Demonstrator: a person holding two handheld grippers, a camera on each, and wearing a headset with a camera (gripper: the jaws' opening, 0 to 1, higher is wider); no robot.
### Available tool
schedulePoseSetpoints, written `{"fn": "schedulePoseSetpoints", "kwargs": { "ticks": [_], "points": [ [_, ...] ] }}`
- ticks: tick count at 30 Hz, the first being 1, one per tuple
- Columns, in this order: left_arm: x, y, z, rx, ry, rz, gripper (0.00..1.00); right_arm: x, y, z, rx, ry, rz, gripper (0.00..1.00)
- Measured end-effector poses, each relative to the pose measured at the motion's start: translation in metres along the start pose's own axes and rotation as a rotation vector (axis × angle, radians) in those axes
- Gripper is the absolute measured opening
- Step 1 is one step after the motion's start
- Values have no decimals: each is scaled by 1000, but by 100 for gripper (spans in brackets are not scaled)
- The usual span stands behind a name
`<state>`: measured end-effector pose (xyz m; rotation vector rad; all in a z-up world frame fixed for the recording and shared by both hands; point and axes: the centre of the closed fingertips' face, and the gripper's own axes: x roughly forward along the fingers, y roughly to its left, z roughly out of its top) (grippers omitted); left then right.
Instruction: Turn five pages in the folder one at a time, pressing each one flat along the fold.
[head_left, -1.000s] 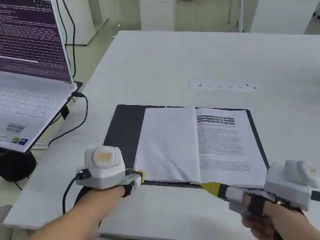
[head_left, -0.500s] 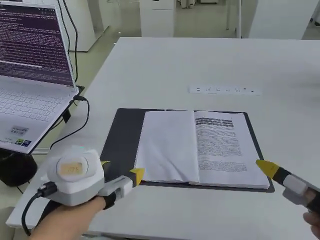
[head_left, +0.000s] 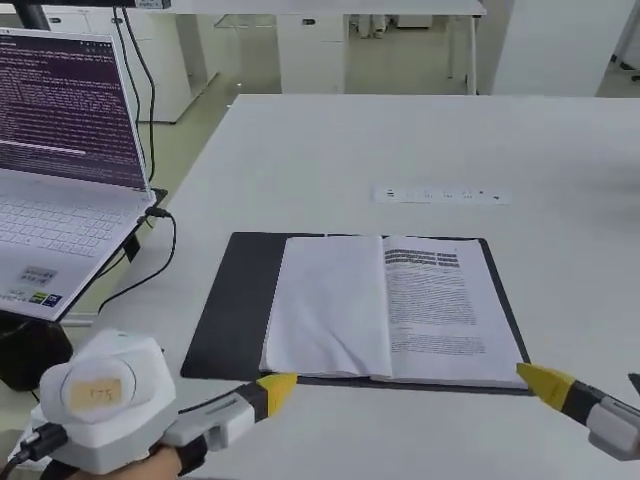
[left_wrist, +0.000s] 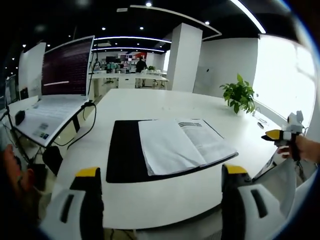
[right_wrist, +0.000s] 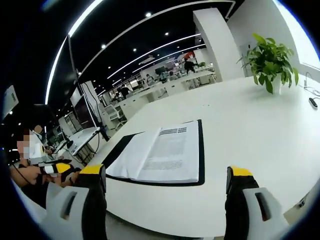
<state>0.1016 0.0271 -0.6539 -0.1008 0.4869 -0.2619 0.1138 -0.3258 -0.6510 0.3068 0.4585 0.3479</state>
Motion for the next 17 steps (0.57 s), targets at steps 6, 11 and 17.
{"fn": "schedulePoseSetpoints", "kwargs": {
  "ticks": [6,11,17],
  "points": [
    [-8,3,2,51,5,14,99,-1,-2,6,7,-20,3,100],
    [-11,8,7,55,-8,24,99,-2,-5,10,11,-27,3,100],
    [-9,9,7,56,-9,26,99,-1,-6,7,13,-19,5,100]
  ]
}}
